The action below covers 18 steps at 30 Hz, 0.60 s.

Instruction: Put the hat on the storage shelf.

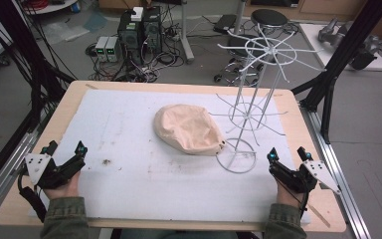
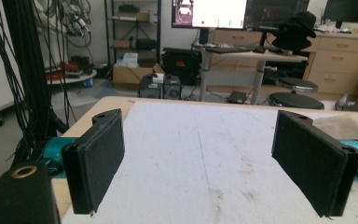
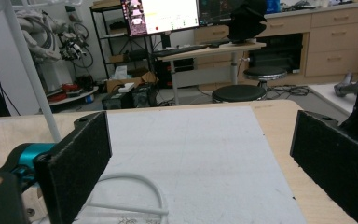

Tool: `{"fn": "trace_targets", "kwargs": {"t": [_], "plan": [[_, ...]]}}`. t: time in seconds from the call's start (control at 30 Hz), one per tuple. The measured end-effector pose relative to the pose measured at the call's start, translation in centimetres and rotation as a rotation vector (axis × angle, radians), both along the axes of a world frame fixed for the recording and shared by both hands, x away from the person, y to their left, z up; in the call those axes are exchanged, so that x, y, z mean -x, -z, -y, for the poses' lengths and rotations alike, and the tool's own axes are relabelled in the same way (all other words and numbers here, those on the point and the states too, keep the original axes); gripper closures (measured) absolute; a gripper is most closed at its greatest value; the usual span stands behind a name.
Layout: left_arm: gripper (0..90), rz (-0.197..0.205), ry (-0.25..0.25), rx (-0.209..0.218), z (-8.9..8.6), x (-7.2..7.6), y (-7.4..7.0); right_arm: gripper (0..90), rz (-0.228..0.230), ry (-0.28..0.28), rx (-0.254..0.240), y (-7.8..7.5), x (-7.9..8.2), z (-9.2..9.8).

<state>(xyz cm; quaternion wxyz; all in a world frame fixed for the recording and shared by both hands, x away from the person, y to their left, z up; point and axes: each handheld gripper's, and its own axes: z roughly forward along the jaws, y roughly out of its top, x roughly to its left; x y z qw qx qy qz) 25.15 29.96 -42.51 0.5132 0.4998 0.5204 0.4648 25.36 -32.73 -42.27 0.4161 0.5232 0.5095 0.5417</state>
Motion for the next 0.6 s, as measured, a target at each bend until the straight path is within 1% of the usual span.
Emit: {"fn": "trace_targets", "kwargs": {"t": [0.1,0.17,0.23,0.27,0.33,0.43,0.6], "plan": [[17.3,-0.005,0.005,-0.010,0.11,0.08,0.02,4.4,-0.010,-0.001,-0.013,0.05,-0.08,0.02],[17.3,0.000,0.005,-0.011,0.11,0.16,-0.01,4.3,-0.006,-0.001,-0.010,0.05,-0.06,0.05],[17.3,0.001,0.000,-0.007,0.05,0.21,-0.01,4.3,-0.007,-0.006,-0.012,0.02,0.00,0.05],[17.3,-0.004,0.002,-0.006,-0.02,0.22,0.00,4.4,-0.007,-0.006,-0.012,0.02,0.01,0.05],[17.3,0.002,0.008,0.002,-0.07,0.18,0.03,4.4,-0.006,-0.006,-0.007,0.04,-0.01,0.05],[17.4,0.005,0.012,0.001,-0.04,0.16,0.02,4.4,-0.009,-0.010,-0.006,0.06,-0.08,0.01],[17.3,-0.004,0.017,-0.001,-0.01,0.11,0.05,4.3,-0.020,-0.013,-0.012,0.11,-0.09,0.02]]}}
